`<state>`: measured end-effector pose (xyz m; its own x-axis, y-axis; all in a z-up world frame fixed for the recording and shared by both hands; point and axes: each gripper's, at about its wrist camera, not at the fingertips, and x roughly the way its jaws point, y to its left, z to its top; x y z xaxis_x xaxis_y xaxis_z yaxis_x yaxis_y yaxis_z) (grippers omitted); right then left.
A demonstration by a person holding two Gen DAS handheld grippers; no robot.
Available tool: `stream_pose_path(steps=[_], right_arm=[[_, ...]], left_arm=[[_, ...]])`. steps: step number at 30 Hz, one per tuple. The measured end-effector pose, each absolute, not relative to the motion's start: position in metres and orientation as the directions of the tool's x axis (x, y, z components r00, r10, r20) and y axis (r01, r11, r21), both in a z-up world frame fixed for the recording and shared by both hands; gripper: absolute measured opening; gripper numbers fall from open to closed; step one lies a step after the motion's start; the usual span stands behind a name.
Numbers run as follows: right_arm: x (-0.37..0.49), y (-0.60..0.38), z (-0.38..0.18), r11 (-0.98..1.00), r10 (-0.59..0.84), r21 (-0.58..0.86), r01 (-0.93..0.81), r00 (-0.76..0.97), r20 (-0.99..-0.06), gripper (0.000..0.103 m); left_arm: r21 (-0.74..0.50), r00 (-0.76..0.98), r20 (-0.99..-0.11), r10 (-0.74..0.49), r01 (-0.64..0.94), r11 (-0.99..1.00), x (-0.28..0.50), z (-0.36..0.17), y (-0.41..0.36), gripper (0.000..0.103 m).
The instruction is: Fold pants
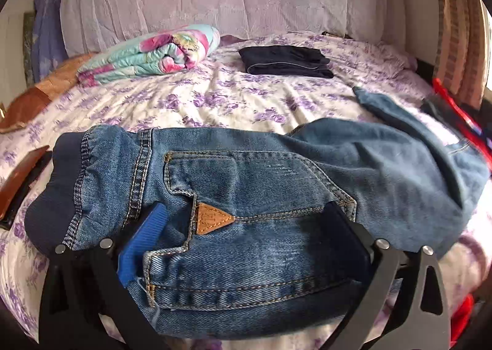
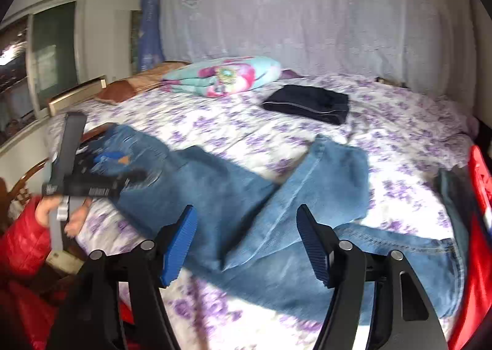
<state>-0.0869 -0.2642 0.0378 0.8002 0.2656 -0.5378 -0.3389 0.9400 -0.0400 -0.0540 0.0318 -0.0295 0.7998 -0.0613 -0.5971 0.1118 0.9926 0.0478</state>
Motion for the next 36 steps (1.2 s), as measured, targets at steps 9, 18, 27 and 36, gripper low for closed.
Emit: stream_pose_path(steps=[9, 18, 27, 36], right_arm=[[0.083, -0.225, 0.000, 0.952, -0.099, -0.270, -0.144, 0.689, -0.718, 0.074], [0.044, -0.289, 0.011, 0.987, -0.035, -0.141, -0.077, 0.753, -0.657, 0.006], [-0.148, -0.473, -0.036, 0.834, 0.035, 0.438, 0.335, 0.762, -0.647, 0.050], [-0.118, -0.482, -0.027, 0.881, 0.010, 0.391, 0.266, 0.816, -0.577, 0.049]], left_arm=[[0.008, 0.813, -0.568, -0.131, 0.164, 0.986, -0.064, -0.025, 0.037, 0.098], [0.003, 0.816, -0.560, -0.143, 0.174, 0.985, -0.065, -0.026, 0.036, 0.098], [0.002, 0.812, -0.566, -0.145, 0.177, 0.984, -0.065, -0.026, 0.037, 0.098], [0.013, 0.800, -0.587, -0.126, 0.164, 0.986, -0.059, -0.025, 0.035, 0.099]])
